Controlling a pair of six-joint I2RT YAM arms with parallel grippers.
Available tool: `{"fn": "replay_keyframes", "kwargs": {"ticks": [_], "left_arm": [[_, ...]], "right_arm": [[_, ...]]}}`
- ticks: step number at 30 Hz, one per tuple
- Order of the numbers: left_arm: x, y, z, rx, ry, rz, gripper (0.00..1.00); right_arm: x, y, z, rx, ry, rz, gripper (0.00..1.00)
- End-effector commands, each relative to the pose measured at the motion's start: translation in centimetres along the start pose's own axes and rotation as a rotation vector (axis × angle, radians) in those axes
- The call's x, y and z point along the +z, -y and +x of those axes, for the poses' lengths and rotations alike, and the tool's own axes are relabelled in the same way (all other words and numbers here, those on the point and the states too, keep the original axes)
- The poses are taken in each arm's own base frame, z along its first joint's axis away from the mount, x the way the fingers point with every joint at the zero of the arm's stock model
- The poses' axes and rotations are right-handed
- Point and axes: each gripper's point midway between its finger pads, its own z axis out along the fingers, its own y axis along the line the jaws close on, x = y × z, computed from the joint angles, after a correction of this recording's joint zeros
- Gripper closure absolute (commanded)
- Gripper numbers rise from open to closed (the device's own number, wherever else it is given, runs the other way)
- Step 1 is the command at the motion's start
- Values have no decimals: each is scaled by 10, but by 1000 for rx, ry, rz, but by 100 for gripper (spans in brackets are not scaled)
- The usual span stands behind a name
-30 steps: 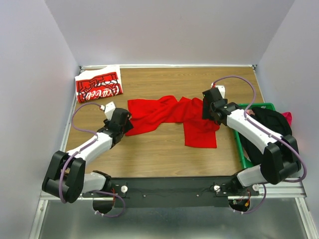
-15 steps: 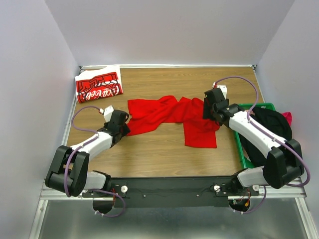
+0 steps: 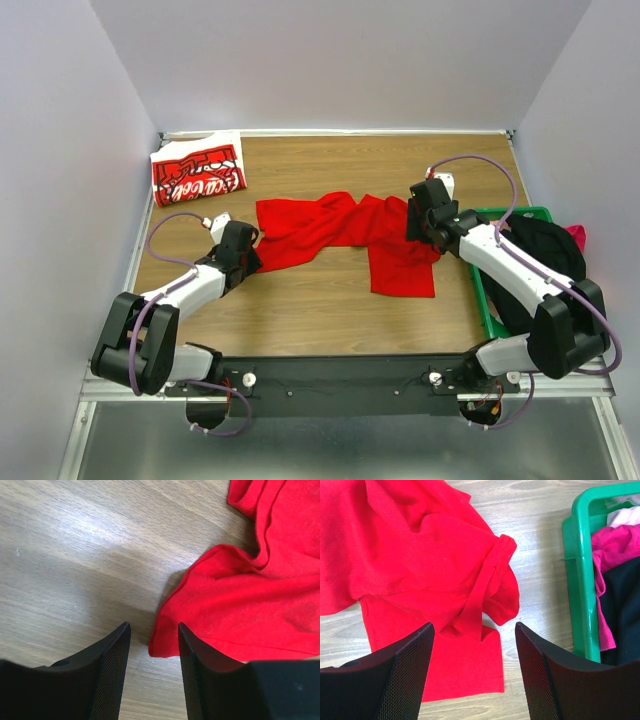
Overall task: Fold and stack the t-shirts
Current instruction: Flatten the tshirt out
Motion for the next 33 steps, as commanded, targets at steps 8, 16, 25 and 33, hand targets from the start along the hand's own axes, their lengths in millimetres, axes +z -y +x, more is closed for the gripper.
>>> {"fn": "replay_keyframes", "kwargs": {"ticks": [8, 16, 25, 33], "left_arm": [[2, 7, 21, 41, -76, 37, 58], [2, 12, 35, 63, -130, 76, 100], [-17, 60, -60, 171, 54, 125, 100], [-48, 112, -113, 339, 43, 335, 100]], "right_arm": [[-2, 2, 3, 16, 12, -2, 27], [-4, 3, 3, 18, 16, -4, 27], [-3, -11, 11, -9, -26, -84, 27], [-3, -18, 48, 31, -126, -141, 28]]}}
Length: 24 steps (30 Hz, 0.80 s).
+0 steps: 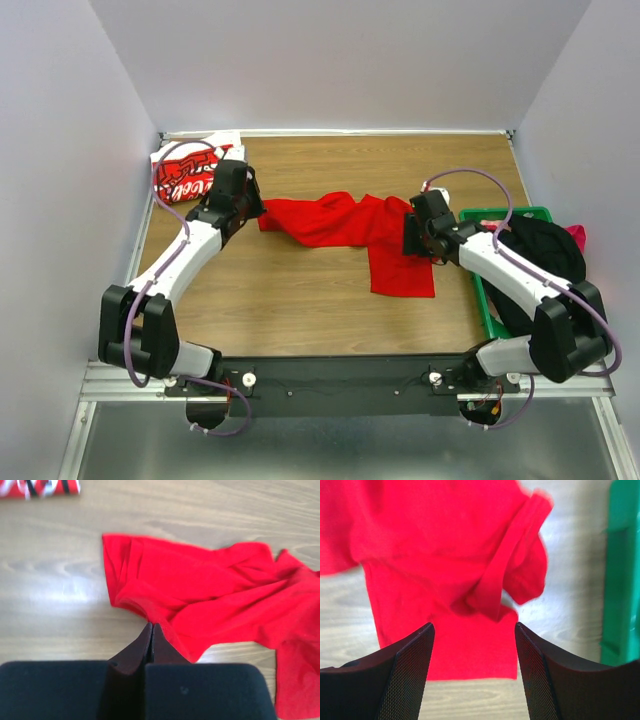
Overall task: Fold and stack the t-shirts
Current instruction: Flatten the tshirt out
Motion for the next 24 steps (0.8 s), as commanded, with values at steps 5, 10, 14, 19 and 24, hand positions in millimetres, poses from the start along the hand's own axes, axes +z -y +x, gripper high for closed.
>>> {"fn": "replay_keyframes", "kwargs": {"ticks": [5, 10, 14, 19, 24], "left_arm": [[-2, -21, -11, 210, -77, -46, 100], [-3, -25, -12, 222, -32, -45, 100], [-1, -50, -19, 217, 15, -120, 100], [-6, -73, -29, 194, 53, -190, 100], [-6, -79, -27, 182, 49, -194, 100]], "right_arm": [[-10, -6, 50, 92, -150, -67, 28], [-5, 11, 78, 121, -215, 20, 28], [1, 23, 101, 138, -291, 111, 28], [8, 25, 121, 164, -363, 149, 30], [9, 28, 129, 196, -370, 167, 36]]}}
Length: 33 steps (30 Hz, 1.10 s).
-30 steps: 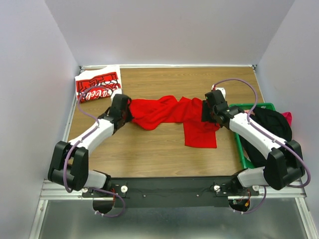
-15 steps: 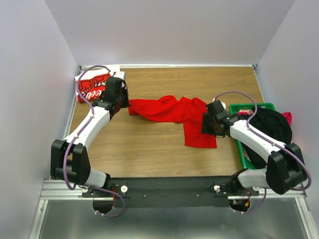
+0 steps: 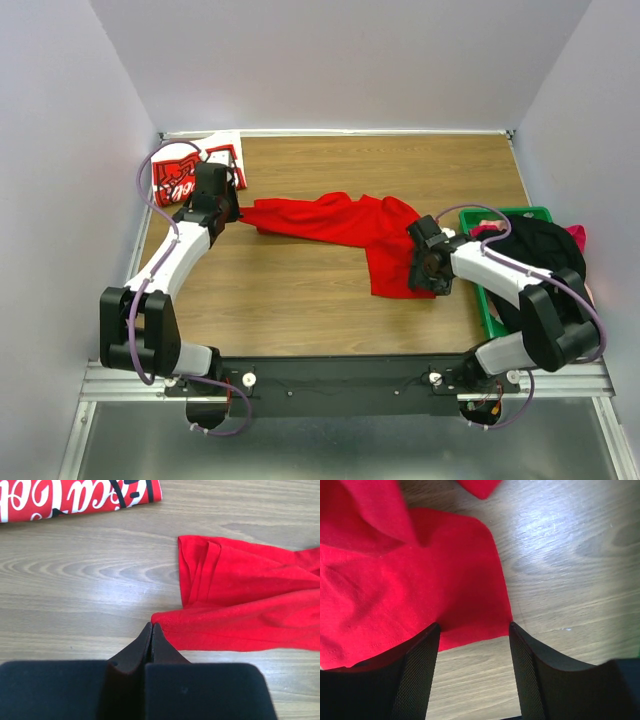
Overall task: Fold and stack the t-shirts
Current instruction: Flatten the tshirt out
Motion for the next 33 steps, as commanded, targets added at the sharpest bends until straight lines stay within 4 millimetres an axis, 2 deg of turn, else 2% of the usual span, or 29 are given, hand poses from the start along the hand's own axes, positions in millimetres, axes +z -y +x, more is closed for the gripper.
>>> {"fn": "replay_keyframes", "kwargs": {"ticks": [1, 9, 14, 17, 22, 33], "left_arm": [[-4, -10, -8, 8, 42, -32, 100], [-5, -15, -7, 2, 43, -50, 100], [-6, -27, -7, -9, 44, -95, 100], [-6, -34, -8, -21, 43, -115, 100], [-7, -36, -9, -24, 50, -112, 100], [-7, -38, -8, -27, 47, -118, 100]], "right_arm": [[1, 10, 9, 46, -13, 42, 37], [-4, 17, 0, 78, 47, 73, 38], [-5, 28, -12, 111, 93, 115, 38], [-5, 28, -13, 105, 96, 113, 39], [-1, 21, -7, 94, 70, 75, 42], [4, 2, 20, 101, -30, -59, 56]]}}
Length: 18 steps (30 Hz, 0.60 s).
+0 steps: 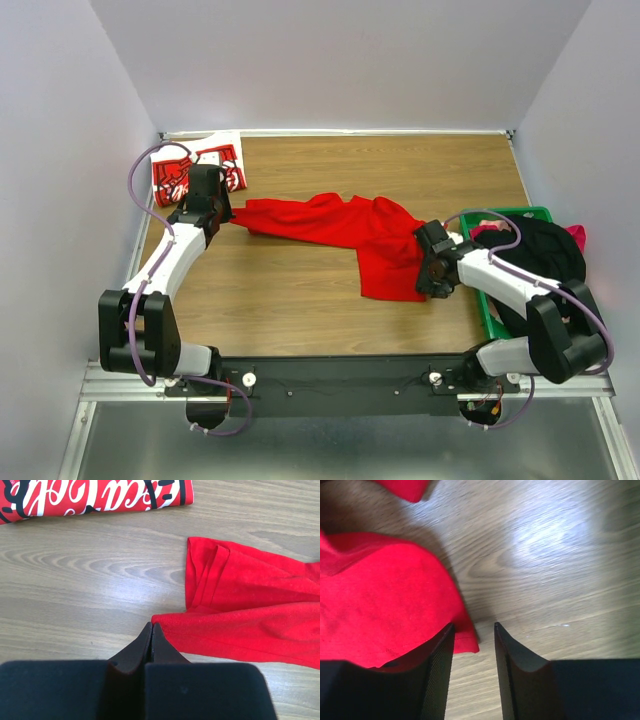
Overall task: Fold and stack the t-shirts
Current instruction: Flatten the tshirt out
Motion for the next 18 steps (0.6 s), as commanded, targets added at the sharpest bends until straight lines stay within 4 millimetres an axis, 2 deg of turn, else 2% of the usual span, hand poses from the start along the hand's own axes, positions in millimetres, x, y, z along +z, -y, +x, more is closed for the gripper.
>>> {"fn": "replay_keyframes", "kwargs": {"ticks": [1, 4, 10, 14, 16, 18], "left_arm": [[-6, -10, -7, -2, 34, -32, 100], [-6, -10, -7, -2, 34, -35, 100], [-4, -11, -5, 0, 26, -40, 100], [-3, -11, -4, 1, 23, -37, 100], [-3, -11, -4, 1, 23, -37, 100], [-3, -11, -3, 1, 21, -37, 100]], "right_arm": [[3, -4, 16, 14, -57, -46, 56], [6, -3, 23, 7, -85, -44, 61], [8, -2, 36, 6, -132, -55, 76], [5, -4, 38, 8, -133, -81, 94], [2, -7, 38, 10, -133, -100, 99], [-2, -11, 33, 13, -117, -122, 100]]}}
